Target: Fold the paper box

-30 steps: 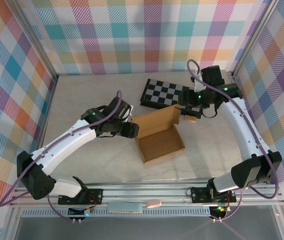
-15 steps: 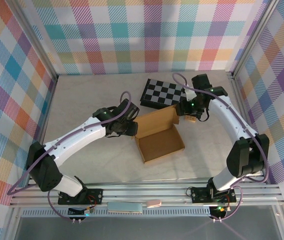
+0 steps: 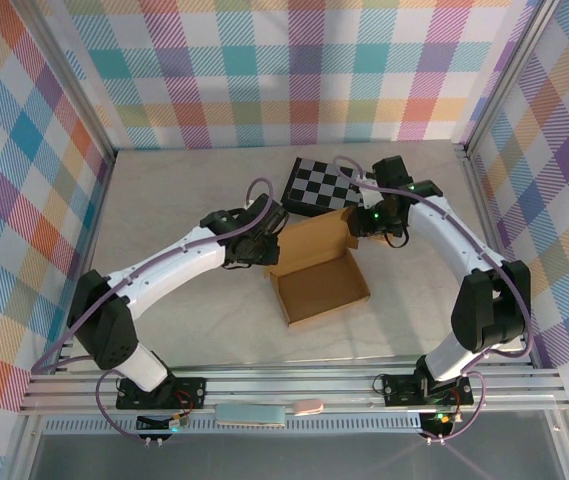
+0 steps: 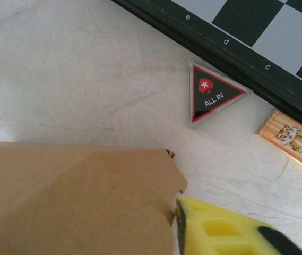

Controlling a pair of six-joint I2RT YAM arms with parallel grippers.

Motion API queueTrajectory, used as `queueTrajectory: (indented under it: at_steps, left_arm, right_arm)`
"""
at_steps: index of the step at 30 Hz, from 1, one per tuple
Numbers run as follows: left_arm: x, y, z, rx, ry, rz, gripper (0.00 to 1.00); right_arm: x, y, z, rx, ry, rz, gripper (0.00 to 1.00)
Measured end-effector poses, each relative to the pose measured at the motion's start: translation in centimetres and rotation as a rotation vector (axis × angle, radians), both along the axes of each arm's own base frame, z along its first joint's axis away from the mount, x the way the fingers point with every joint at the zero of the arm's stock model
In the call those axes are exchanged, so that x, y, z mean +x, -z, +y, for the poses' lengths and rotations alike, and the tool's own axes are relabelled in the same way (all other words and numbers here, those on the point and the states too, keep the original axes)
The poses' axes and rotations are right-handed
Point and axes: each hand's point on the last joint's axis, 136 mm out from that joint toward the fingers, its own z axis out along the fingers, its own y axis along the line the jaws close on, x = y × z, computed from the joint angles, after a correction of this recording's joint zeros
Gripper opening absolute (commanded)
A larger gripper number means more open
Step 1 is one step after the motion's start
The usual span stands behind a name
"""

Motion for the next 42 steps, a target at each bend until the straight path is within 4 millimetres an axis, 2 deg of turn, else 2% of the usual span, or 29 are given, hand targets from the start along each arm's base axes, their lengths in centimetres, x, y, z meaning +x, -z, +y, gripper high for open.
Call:
queueTrajectory:
  at_steps: [9,15,22,27,30,33,35,38,42]
  left_arm:
    - [1.6,0.2,0.0,0.027,-0.046,-0.043,0.13]
    - [3.2,-0.1,0.4,0.032,-0.081,-0.076,0.01]
    - [7.0,-0.8,1.3,0.005,-0.151,-0.133,0.00]
    - [10.8,-1.2,2.2,-0.046,-0.192,-0.181,0.00]
    - [13.4,-1.5,2.9,-0.078,-0.216,-0.210,0.00]
    - [15.3,-1.5,4.0,-0.102,-0.238,-0.230,0.00]
    - [15.9,-1.3,4.6,-0.110,-0.245,-0.232,0.00]
    - [16.5,-1.3,5.4,-0.123,-0.257,-0.237,0.00]
    - [16.1,-0.1,5.7,-0.120,-0.259,-0.223,0.00]
  right_arm:
    - [0.1,0.6,0.8,-0.007,0.043,-0.019,0.00]
    - [0.2,0.3,1.0,-0.021,0.092,-0.054,0.00]
    - [1.2,0.1,1.5,0.014,0.179,-0.110,0.00]
    - [3.1,-1.2,2.3,0.071,0.236,-0.183,0.00]
    - [4.9,-1.6,3.3,0.100,0.257,-0.206,0.00]
    - [6.9,-1.4,4.6,0.121,0.268,-0.223,0.00]
    - [7.6,-0.9,5.7,0.123,0.266,-0.223,0.00]
    - [7.6,-0.6,6.8,0.123,0.267,-0.228,0.00]
    - [7.3,-0.6,7.4,0.107,0.283,-0.240,0.00]
